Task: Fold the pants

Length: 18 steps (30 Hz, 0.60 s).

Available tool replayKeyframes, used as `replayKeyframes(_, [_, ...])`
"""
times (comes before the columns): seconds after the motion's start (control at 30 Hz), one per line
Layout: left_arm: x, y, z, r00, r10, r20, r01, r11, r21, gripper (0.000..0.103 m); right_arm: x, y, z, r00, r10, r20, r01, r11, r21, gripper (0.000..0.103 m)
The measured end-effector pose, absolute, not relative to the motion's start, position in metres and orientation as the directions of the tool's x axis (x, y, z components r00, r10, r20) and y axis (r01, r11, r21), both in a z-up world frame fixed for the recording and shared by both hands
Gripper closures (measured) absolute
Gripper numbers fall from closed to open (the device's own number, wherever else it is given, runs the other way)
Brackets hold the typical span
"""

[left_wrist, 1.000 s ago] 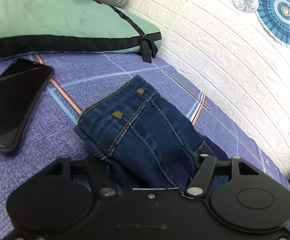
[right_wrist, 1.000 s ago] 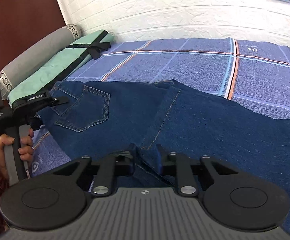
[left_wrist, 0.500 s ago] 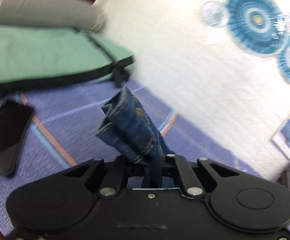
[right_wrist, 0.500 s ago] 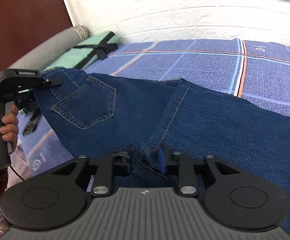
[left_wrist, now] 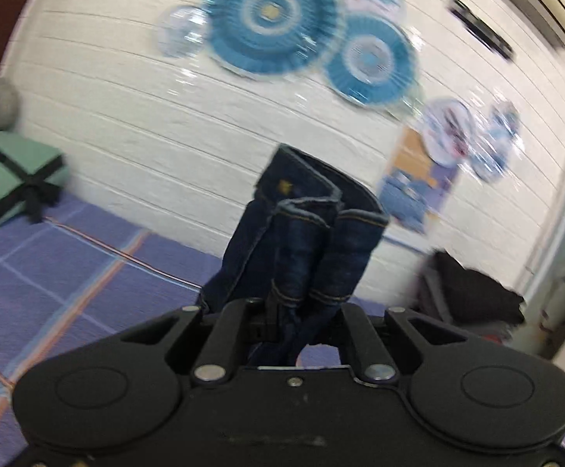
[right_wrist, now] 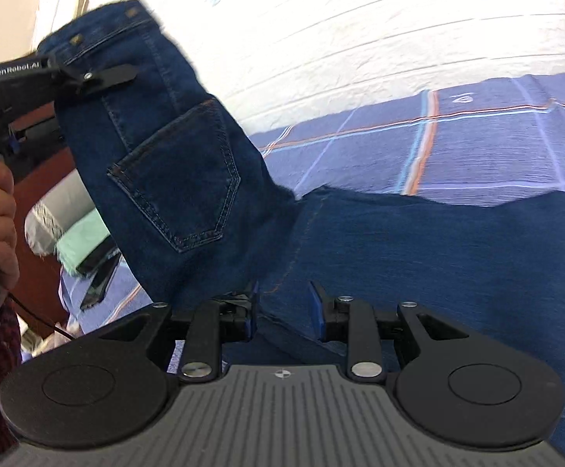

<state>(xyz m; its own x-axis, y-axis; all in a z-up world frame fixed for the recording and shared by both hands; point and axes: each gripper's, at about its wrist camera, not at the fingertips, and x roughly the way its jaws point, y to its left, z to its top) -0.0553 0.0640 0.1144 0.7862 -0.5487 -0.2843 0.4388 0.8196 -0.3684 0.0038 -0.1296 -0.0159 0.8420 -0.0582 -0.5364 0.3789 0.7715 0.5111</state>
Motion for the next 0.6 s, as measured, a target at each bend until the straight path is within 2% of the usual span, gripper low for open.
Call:
replayKeyframes(0.13, [-0.062,0.003,0.093,0.696,-0.616,-0.37,0.527,0.788,-0.319,0.094,-0.033,-0.143,-0.014,0.845,-0.126,-0.519,0.427,0.743,0.515,0.052])
replayKeyframes(0.23, [-0.067,-0.039,0.062,0.62,-0.633,-0.464,0.569,0.77,-0.289,0.093,-0.062,-0.151,-0.016,0.832,-0.167,-0.529,0.467,0.725,0.507,0.047])
replayKeyframes(0.3, [-0.068,-0.065,0.035,0.566,-0.622,-0.541,0.602,0.76,-0.244,0.091,-0.079,-0.154,-0.018,0.821,-0.18,-0.542,0.485,0.722,0.494,0.04])
replayKeyframes(0.37, [-0.071,-0.082,0.013,0.514,-0.602,-0.611,0.627,0.75,-0.211,0.085,-0.094,-0.154,-0.019,0.815,-0.181,-0.551,0.483,0.736,0.474,0.019])
replayKeyframes(0.43, [-0.073,-0.087,-0.002,0.47,-0.598,-0.649,0.635,0.74,-0.222,0.072,-0.106,-0.154,-0.018,0.815,-0.19,-0.547,0.485,0.741,0.464,0.016])
replayKeyframes(0.5, [-0.074,-0.082,-0.002,0.456,-0.606,-0.652,0.622,0.741,-0.253,0.069,-0.116,-0.158,-0.018,0.811,-0.201,-0.55,0.498,0.73,0.468,0.016])
replayKeyframes(0.53, [-0.073,-0.078,0.002,0.45,-0.613,-0.649,0.615,0.74,-0.272,0.059,-0.119,-0.16,-0.018,0.81,-0.208,-0.548,0.506,0.72,0.475,0.016])
replayKeyframes(0.6, [-0.073,-0.064,0.008,0.442,-0.633,-0.635,0.582,0.741,-0.334,0.048,-0.125,-0.169,-0.019,0.818,-0.216,-0.532,0.512,0.696,0.504,0.015])
